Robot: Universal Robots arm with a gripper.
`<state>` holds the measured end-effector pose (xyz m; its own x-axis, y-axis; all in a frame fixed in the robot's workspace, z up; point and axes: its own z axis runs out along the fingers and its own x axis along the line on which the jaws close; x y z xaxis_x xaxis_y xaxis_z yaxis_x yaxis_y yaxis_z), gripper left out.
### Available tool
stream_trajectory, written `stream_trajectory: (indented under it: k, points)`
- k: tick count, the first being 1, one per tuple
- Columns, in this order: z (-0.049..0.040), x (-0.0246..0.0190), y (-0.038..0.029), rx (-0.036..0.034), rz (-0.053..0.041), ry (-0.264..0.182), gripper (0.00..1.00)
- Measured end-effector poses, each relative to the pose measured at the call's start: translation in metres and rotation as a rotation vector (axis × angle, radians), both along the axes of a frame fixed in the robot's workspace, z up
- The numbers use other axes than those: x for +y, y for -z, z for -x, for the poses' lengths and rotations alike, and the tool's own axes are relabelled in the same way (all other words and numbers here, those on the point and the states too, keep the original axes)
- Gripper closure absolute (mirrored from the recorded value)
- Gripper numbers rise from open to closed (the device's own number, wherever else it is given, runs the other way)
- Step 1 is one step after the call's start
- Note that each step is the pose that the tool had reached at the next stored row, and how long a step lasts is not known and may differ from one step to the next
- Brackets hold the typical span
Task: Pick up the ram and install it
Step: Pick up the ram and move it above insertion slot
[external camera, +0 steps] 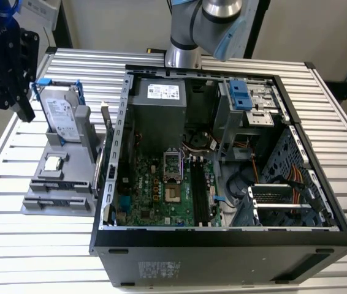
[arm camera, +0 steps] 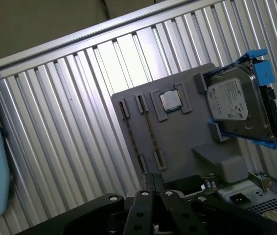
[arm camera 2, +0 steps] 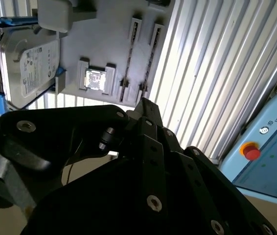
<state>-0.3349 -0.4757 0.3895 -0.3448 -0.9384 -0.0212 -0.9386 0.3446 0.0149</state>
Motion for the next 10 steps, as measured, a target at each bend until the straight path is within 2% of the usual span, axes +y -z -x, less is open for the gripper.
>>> stream_trajectory:
  k: [10]
  points:
    - [-0.0008,0.0000,0.0001,-0.0001,-0.0001,-0.022,1.00]
